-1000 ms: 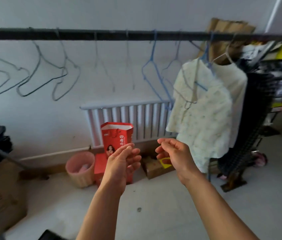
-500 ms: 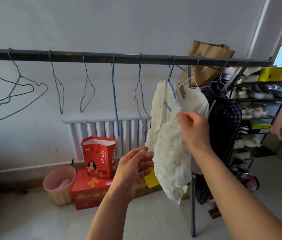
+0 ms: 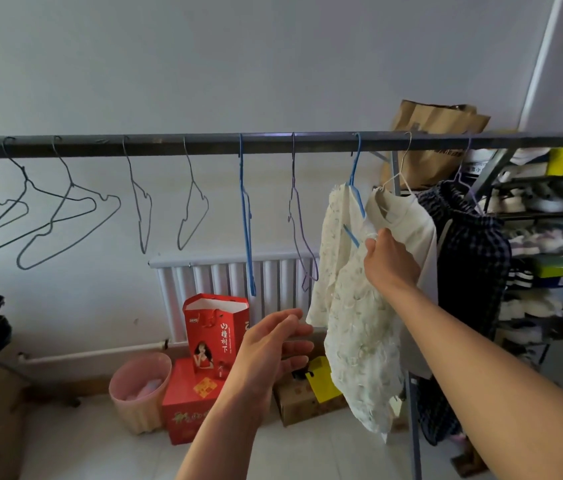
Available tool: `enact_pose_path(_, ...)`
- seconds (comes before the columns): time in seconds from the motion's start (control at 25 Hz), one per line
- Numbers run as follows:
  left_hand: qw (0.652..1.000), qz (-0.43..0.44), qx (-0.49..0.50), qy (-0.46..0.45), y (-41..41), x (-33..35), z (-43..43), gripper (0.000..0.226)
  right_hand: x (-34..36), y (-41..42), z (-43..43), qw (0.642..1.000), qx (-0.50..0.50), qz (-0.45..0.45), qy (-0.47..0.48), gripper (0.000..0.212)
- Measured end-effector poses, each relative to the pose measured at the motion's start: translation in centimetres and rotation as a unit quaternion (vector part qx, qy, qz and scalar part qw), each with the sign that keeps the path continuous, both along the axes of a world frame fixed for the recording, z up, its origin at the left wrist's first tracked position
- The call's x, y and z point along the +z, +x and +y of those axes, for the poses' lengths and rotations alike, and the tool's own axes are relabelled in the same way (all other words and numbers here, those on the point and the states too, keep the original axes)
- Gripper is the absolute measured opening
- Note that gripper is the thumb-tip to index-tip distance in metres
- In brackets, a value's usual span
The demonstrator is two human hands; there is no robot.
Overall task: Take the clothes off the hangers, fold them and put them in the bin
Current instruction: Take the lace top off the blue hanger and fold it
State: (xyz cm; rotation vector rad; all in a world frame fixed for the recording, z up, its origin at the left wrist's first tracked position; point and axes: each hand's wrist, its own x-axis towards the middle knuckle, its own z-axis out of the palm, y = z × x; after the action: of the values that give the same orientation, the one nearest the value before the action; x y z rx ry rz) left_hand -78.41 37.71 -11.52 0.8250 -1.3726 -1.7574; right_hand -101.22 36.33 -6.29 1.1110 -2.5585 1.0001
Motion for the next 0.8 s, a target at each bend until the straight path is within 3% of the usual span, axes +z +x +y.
enact_pose_path(0.4, 0.999, -0.017, -0.002, -0.028, -0.8, 0.4, -0.8, 0.016, 2.0, -2.3, 1.4, 0.992, 0.008, 0.019, -0.128, 0.024)
enact_pose_path(0.8, 0.99, -0.041, -0.054, -0.124, -5.7, 2.7, 1.0, 0.018, 2.5, -4.6, 5.8, 0.985, 0.025, 0.065, -0.158, 0.025)
